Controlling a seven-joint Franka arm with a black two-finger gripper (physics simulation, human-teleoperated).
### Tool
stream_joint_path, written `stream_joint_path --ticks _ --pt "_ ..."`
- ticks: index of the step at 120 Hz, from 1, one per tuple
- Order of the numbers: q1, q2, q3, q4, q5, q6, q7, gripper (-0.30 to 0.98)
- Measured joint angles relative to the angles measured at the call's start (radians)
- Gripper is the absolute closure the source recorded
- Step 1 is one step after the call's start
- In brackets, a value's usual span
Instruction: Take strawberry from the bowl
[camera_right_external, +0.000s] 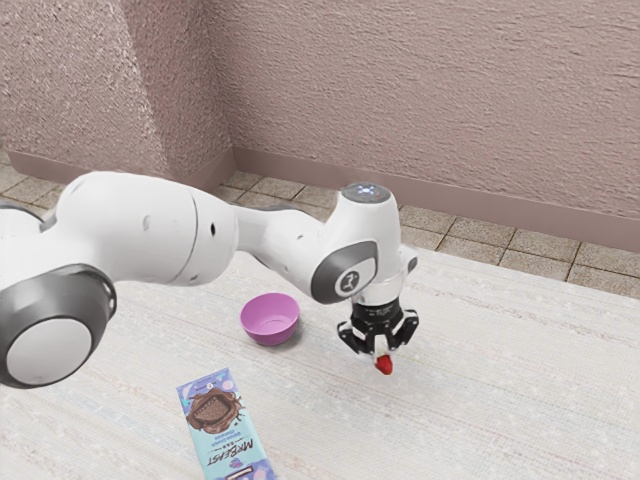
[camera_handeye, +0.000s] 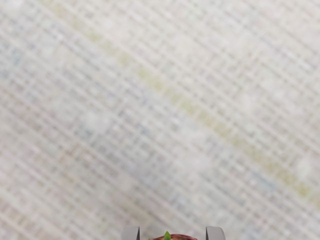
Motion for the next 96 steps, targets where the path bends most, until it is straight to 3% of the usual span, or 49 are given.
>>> stream_joint_path --ticks 28,54,66,80,96 --pt "0.0 0.047 -0.007 0.03 -0.004 0.003 0.001 0.69" --pt "-0.002 0.024 -0.01 0.035 -0.017 0.007 0.022 0.3" --pt "-0.005 -0.077 -0.003 0.035 -0.01 -0.05 0.045 0.19" --pt "0.009 -0.303 0.032 0.043 0.065 -0.227 0.102 0.12" --pt "0.245 -0.422 0.026 0.164 0.097 -0.424 0.251 0.07"
